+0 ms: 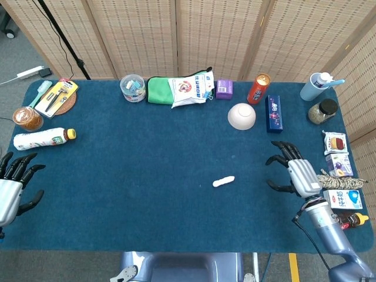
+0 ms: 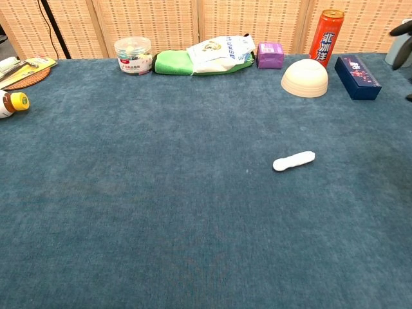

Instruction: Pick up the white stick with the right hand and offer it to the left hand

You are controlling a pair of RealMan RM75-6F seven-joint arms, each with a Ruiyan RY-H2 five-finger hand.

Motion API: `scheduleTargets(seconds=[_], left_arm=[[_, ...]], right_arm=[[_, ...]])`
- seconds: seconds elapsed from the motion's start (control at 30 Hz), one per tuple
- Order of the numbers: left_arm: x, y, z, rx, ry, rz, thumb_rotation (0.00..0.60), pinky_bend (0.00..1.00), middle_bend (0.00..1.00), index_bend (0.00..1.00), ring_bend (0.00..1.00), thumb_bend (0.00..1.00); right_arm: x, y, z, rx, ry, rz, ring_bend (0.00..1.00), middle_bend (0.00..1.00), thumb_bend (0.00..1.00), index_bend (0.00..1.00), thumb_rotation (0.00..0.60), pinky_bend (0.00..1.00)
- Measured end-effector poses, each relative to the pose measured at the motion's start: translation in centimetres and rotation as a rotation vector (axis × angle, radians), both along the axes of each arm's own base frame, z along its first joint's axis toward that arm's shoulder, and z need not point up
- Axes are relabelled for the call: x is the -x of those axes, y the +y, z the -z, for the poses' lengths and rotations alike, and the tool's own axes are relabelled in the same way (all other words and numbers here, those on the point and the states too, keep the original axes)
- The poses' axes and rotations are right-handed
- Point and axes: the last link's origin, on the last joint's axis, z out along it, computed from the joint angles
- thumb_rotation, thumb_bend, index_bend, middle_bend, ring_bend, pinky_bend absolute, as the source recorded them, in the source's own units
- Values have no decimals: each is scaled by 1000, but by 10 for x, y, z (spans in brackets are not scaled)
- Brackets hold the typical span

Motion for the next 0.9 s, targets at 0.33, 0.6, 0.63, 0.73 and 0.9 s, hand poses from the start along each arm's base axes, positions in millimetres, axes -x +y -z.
scheduleTargets(seconds=[0.33, 0.6, 0.63, 0.73, 0.9], left_arm=[[0, 3, 2, 2, 1, 1, 600, 34, 145, 276, 154, 275], [1, 4, -2, -17, 2, 1, 600, 34, 145, 277, 150, 274], [2, 4, -2, -18, 3, 1, 600, 34, 145, 277, 150, 274], [2, 4, -3, -17, 3, 0, 600, 34, 145, 276, 150, 274], [4, 4, -4, -21, 5, -5, 600, 34, 145, 277, 150, 274]], right_arm=[[-15, -22, 28, -76, 9, -43, 0, 98, 311, 443, 600, 0], [-25, -39, 56, -142, 35, -69, 0, 104, 318, 459, 600, 0], [-27, -41, 60, -154, 38, -74, 0, 104, 318, 460, 600, 0], [-32, -47, 69, -174, 48, -85, 0, 104, 319, 465, 600, 0], [-38, -53, 82, -186, 59, -104, 0, 105, 319, 476, 600, 0]])
